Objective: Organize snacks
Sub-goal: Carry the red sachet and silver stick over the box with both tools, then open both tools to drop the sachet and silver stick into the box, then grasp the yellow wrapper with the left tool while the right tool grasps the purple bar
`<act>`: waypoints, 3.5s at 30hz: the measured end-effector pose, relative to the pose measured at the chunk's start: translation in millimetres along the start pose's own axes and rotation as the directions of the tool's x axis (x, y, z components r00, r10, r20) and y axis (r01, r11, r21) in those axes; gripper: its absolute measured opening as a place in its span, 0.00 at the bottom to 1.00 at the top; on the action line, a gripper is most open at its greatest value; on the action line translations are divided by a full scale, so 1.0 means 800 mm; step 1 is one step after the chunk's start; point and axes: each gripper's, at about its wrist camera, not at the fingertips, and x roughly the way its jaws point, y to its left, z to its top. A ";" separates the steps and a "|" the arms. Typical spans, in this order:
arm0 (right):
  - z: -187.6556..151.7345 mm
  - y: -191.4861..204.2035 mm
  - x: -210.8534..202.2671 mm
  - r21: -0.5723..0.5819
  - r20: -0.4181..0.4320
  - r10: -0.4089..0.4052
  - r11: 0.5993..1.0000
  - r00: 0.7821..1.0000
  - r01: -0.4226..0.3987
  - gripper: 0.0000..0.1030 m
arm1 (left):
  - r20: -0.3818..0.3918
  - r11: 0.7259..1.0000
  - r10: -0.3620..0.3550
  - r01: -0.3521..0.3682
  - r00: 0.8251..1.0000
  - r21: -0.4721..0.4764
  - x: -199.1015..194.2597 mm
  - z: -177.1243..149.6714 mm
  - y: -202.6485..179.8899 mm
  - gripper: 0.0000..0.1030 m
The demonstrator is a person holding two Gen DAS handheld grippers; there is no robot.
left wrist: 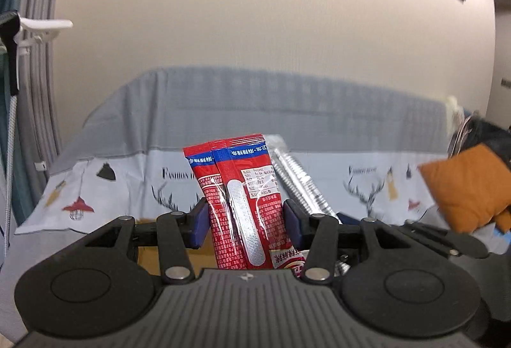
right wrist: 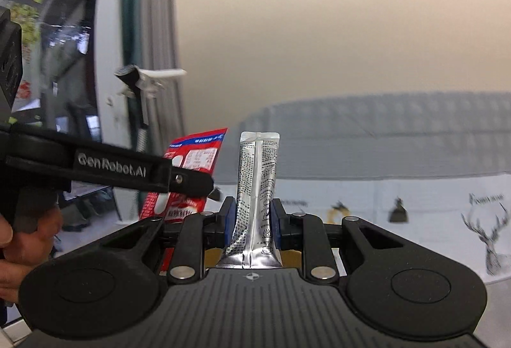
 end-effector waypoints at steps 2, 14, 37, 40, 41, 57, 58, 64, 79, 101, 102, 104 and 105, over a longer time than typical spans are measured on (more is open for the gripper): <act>0.005 0.010 0.001 -0.007 0.000 0.009 1.000 1.000 -0.009 0.24 | 0.022 1.000 0.007 -0.007 1.000 0.009 -0.010 -0.002 0.013 0.52; -0.037 0.040 0.085 -0.031 -0.203 0.027 0.999 0.979 -0.034 0.24 | -0.191 0.996 0.022 -0.037 0.981 -0.078 0.078 -0.078 0.094 0.52; -0.180 0.048 0.176 0.029 -0.490 0.030 0.999 0.871 -0.018 0.76 | -0.451 0.975 0.099 -0.176 0.887 -0.132 0.171 -0.203 0.159 0.68; -0.170 0.035 0.161 0.041 -0.445 0.017 0.999 0.895 0.002 0.77 | -0.428 0.975 0.095 -0.171 0.899 -0.142 0.163 -0.188 0.148 0.92; -0.166 0.029 0.156 0.044 -0.437 0.009 0.999 0.900 0.012 0.78 | -0.421 0.980 0.080 -0.148 0.903 -0.132 0.163 -0.183 0.140 0.92; -0.199 -0.185 0.009 0.147 -0.363 -0.277 0.926 0.890 0.348 0.79 | -0.459 0.979 -0.171 0.203 0.872 0.019 0.253 -0.182 -0.125 0.93; -0.205 -0.201 0.001 0.160 -0.370 -0.295 0.914 0.881 0.373 0.79 | -0.459 0.976 -0.176 0.214 0.871 0.032 0.262 -0.187 -0.139 0.93; -0.250 -0.293 -0.025 0.308 -0.471 -0.318 0.815 0.823 0.491 0.53 | -0.510 0.958 -0.186 0.270 0.840 0.096 0.338 -0.233 -0.200 0.80; -0.319 -0.353 0.009 0.516 -0.519 -0.208 0.697 0.829 0.498 0.01 | -0.619 0.938 -0.300 0.344 0.726 -0.051 0.418 -0.295 -0.211 0.29; -0.293 -0.381 0.078 0.537 -0.500 -0.245 0.665 0.831 0.519 0.58 | -0.604 0.982 -0.184 0.172 0.776 -0.078 0.423 -0.286 -0.170 0.28; -0.293 -0.379 0.086 0.531 -0.500 -0.246 0.670 0.830 0.519 0.58 | -0.606 0.982 -0.185 0.171 0.774 -0.080 0.424 -0.285 -0.170 0.28; -0.291 -0.374 0.097 0.481 -0.507 -0.267 0.701 0.819 0.526 0.51 | -0.609 0.983 -0.181 0.165 0.773 -0.083 0.425 -0.284 -0.171 0.27; -0.290 -0.372 0.100 0.445 -0.515 -0.286 0.717 0.808 0.537 0.30 | -0.609 0.983 -0.181 0.165 0.772 -0.083 0.425 -0.284 -0.171 0.27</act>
